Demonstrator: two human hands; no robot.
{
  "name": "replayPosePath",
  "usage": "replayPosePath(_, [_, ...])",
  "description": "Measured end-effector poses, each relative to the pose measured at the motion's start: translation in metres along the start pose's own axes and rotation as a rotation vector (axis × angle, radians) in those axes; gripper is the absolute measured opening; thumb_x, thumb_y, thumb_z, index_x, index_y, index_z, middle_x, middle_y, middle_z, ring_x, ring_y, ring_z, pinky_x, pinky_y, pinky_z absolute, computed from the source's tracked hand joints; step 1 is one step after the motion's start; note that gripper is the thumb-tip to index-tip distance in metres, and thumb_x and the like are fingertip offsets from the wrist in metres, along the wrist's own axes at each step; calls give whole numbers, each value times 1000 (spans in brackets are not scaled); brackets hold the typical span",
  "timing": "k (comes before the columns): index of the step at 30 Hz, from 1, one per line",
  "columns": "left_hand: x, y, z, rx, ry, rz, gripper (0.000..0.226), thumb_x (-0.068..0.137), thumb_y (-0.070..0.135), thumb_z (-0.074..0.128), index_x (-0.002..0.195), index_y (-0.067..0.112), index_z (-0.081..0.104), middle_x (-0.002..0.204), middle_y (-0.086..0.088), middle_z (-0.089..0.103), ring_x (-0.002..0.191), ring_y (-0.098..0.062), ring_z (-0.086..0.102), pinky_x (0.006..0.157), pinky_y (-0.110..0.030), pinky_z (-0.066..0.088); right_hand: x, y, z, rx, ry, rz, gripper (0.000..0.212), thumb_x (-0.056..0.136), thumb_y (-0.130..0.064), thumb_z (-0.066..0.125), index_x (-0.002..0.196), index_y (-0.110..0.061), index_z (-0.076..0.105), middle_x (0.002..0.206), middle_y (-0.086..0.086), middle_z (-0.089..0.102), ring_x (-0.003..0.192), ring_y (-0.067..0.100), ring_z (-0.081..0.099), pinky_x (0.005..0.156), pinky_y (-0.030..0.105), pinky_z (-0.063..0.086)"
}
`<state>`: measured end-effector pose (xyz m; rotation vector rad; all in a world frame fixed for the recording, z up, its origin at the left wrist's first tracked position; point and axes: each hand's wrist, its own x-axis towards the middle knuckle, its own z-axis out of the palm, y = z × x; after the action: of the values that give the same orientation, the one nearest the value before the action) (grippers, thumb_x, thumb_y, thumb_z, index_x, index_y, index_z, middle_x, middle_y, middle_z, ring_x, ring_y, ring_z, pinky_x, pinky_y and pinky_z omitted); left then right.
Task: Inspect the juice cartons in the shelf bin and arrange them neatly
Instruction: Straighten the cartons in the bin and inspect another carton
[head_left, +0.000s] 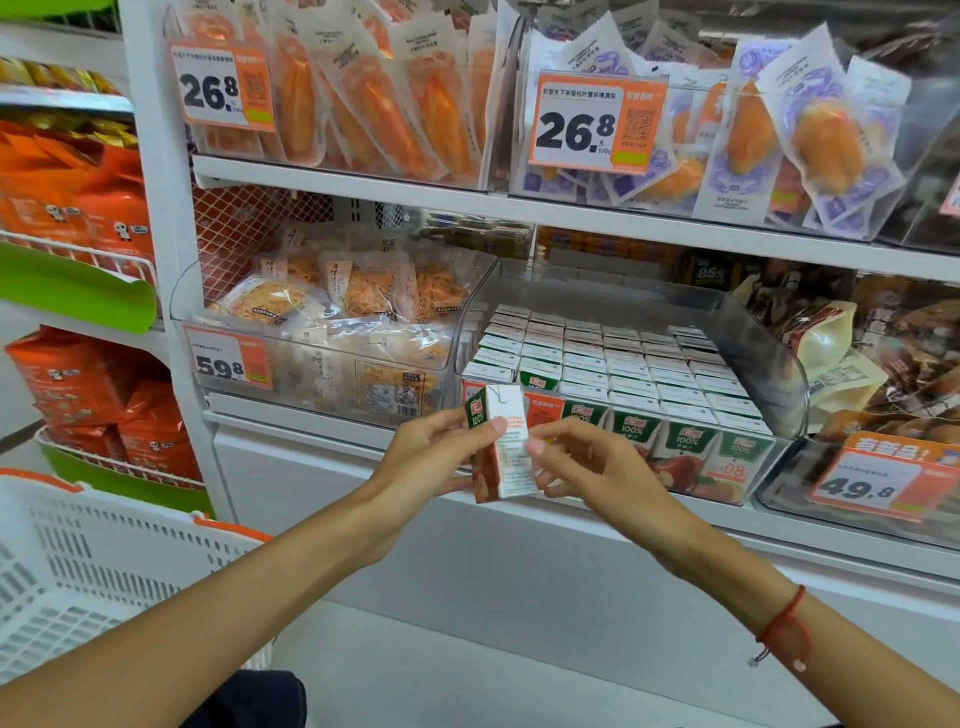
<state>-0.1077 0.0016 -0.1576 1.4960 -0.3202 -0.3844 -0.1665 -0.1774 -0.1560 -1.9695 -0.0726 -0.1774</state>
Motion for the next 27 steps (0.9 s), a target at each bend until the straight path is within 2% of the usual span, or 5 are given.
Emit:
replayPosePath(10, [2,-4,8,-119,-106,4,35,97,26,58,132,26,57,104,5,76,101,-8,70,84,-24,58,0,-3,-7,233,-218,241,37,96,-37,54,132,-28,56,124,-8,67,117,9,60,101,30,50])
replayPosePath(15, [1,-10,11,-55,-23,35,29,95,28,60,124,26,63,109,5,75,102,-10,70,91,-28,56,-1,1,-2,150,-127,187,29,94,-36,57,123,-29,60,109,-12,72,102,1,66,85,18,54])
replayPosePath(20, [2,-14,11,-58,96,66,13,88,23,70,101,25,74,93,5,77,89,-9,73,68,-15,56,0,3,7,-219,163,88,45,81,-41,75,118,-23,58,94,-9,68,86,6,66,76,21,55])
replayPosePath(24, [2,-15,15,-61,86,38,9,81,28,77,75,33,74,79,14,76,77,0,72,57,-10,52,-2,3,10,-288,202,30,53,71,-43,81,112,-21,56,93,-9,66,83,7,63,77,27,56])
replayPosePath(27, [1,-12,11,-67,82,12,12,83,21,76,93,26,73,82,9,77,78,-5,74,59,-13,53,-1,5,8,-261,153,21,47,74,-42,80,110,-22,59,94,-7,66,85,11,64,77,28,57])
